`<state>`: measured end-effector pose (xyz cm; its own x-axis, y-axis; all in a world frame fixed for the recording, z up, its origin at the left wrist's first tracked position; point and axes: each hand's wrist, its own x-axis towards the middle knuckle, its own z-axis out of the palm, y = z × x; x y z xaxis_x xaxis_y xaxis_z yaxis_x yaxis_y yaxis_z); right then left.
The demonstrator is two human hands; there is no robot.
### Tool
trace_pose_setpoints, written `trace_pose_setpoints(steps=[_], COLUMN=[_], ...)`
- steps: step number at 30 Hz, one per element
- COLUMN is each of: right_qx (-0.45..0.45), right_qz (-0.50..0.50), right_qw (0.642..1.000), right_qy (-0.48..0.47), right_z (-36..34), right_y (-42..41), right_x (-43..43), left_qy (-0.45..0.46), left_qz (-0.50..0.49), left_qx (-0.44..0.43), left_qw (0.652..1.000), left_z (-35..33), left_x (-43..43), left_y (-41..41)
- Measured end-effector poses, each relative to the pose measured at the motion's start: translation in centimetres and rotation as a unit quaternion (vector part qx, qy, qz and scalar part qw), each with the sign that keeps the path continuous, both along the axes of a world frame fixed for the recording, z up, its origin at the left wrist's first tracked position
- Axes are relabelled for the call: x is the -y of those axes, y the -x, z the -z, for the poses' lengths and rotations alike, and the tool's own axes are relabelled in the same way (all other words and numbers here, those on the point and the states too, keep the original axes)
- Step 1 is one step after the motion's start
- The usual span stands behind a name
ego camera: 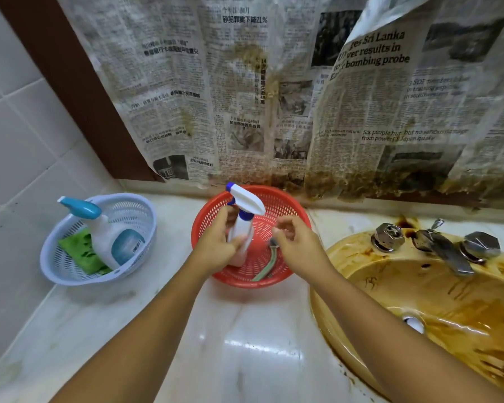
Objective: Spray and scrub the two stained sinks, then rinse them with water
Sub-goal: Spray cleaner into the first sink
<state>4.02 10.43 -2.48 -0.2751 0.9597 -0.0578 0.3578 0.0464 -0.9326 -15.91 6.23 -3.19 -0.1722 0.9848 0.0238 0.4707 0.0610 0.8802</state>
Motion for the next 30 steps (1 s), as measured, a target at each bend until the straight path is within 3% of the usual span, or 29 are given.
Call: trace_pose_setpoints(steps=[5, 7, 11, 16, 22, 30], right_qx=[0.271, 0.382, 0.524, 0.499, 0.435, 0.279], right_qz=[-0.078, -0.161, -0.212, -0.115, -0.091, -0.054], right_qw=[0.957, 0.905, 0.824, 0.859, 0.896, 0.953], right_qy=[0.067, 0.096, 0.049, 0.030, -0.019, -0.107], right_z=[1.6, 1.0, 2.3, 5.2, 4.5, 1.1], right_y=[2.9, 4.4, 5.9, 6.1, 5.2, 2.9], right_x=[-2.2, -2.6, -4.0, -5.0, -4.3, -0.7], left_qy=[0.021, 0.026, 0.048, 0.057, 0.042, -0.003], left_qz=[0.009, 0.013, 0.023, 0.026, -0.001, -0.048], left_qx=[0.020, 0.024, 0.017, 0.010, -0.032, -0.018], left_qw=[1.000, 0.999, 0.998, 0.998, 0.999, 0.999], left_z=[-0.1, -0.2, -0.3, -0.2, 0.4, -1.5], left_x=[0.4, 0.4, 0.1, 0.2, 0.0, 0.7], left_y=[1.4, 1.7, 1.9, 1.5, 0.5, -0.4])
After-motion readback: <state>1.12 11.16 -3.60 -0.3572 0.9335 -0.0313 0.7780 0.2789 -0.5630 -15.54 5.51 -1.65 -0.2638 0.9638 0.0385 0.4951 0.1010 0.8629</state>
